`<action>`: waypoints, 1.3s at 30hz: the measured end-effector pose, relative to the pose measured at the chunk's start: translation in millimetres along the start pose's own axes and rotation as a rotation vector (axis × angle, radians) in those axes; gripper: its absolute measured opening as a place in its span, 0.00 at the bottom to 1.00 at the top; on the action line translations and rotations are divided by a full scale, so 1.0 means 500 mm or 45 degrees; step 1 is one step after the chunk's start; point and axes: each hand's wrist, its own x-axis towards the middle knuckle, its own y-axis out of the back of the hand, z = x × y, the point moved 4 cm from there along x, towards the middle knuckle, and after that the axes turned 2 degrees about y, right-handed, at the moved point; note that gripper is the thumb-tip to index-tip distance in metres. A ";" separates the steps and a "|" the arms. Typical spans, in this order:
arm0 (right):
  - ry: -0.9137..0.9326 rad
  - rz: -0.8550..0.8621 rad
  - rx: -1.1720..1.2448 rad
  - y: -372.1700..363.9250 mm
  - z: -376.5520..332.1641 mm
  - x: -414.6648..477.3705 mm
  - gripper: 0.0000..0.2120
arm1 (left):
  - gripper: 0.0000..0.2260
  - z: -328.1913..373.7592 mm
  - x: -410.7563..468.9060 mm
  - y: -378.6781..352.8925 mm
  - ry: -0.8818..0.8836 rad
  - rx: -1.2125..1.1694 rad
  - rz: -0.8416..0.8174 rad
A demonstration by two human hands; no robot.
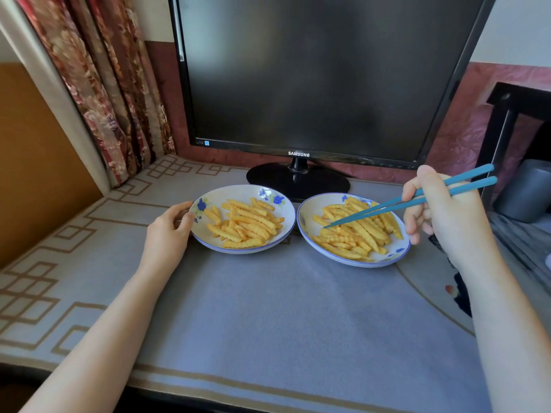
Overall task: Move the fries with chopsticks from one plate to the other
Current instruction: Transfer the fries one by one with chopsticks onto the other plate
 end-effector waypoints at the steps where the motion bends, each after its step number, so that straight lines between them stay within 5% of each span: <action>1: -0.005 0.022 0.010 0.000 0.002 0.000 0.19 | 0.14 0.000 0.000 0.000 -0.001 0.002 0.000; 16: 0.031 0.270 0.269 -0.030 -0.007 -0.021 0.19 | 0.14 -0.002 0.001 0.000 0.008 0.000 -0.009; 33: 0.135 -0.333 0.393 -0.205 -0.011 -0.110 0.18 | 0.14 0.003 -0.003 0.001 0.006 -0.008 -0.008; 39: 0.091 -0.219 0.356 -0.161 -0.020 -0.086 0.19 | 0.13 0.003 -0.002 0.001 -0.002 -0.001 -0.002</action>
